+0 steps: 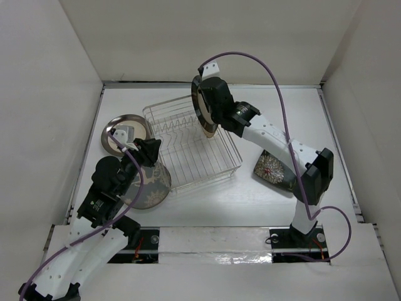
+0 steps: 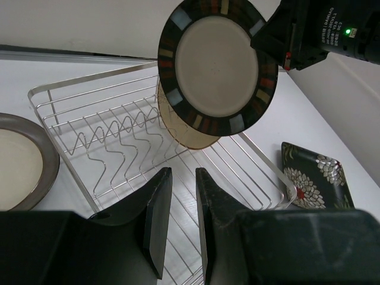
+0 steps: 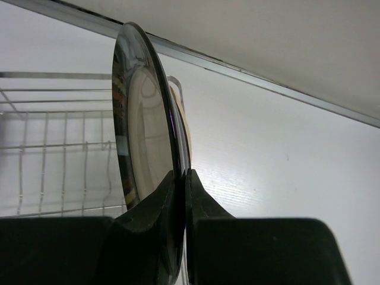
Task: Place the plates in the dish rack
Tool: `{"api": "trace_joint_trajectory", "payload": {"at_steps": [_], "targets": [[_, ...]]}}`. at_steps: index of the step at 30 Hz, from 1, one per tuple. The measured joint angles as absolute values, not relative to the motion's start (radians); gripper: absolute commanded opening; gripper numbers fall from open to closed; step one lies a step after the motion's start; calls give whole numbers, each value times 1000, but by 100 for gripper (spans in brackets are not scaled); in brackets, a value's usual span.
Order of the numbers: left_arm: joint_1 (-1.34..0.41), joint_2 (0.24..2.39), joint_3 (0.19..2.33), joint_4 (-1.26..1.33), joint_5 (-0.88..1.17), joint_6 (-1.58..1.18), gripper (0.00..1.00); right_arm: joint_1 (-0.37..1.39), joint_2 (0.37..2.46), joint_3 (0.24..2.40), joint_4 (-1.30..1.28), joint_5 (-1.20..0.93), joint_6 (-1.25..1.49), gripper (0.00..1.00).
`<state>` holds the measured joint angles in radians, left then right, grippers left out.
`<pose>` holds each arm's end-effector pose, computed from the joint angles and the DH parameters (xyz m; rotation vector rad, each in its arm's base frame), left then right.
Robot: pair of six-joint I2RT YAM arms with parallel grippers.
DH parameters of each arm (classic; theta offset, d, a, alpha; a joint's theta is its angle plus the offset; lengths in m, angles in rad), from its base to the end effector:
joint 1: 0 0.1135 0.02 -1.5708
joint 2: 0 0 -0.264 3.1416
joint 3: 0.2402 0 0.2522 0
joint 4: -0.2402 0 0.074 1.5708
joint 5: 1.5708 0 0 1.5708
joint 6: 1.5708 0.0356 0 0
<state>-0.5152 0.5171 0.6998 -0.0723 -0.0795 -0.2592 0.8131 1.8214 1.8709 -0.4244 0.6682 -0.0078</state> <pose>0.1139 -0.0613 0.3596 0.1241 1.4813 -0.5716 0.3061 0.2914 0.4040 -0.3304 1.8339 -0.0951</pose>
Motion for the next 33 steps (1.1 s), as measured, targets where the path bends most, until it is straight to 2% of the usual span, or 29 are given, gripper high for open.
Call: {"api": "trace_joint_trajectory", "payload": {"at_steps": [18,32,33], "targets": [[-515,515,700,-73,-81,-260,20,847,1933,1921,-437,833,-21,0],[-515,551,700,-80,-134,-271,23,857,1968,1831,-407,791,62,0],[-515,559,700,-80,-136,-271,23,851,1968,1824,-396,782,75,2]]}}
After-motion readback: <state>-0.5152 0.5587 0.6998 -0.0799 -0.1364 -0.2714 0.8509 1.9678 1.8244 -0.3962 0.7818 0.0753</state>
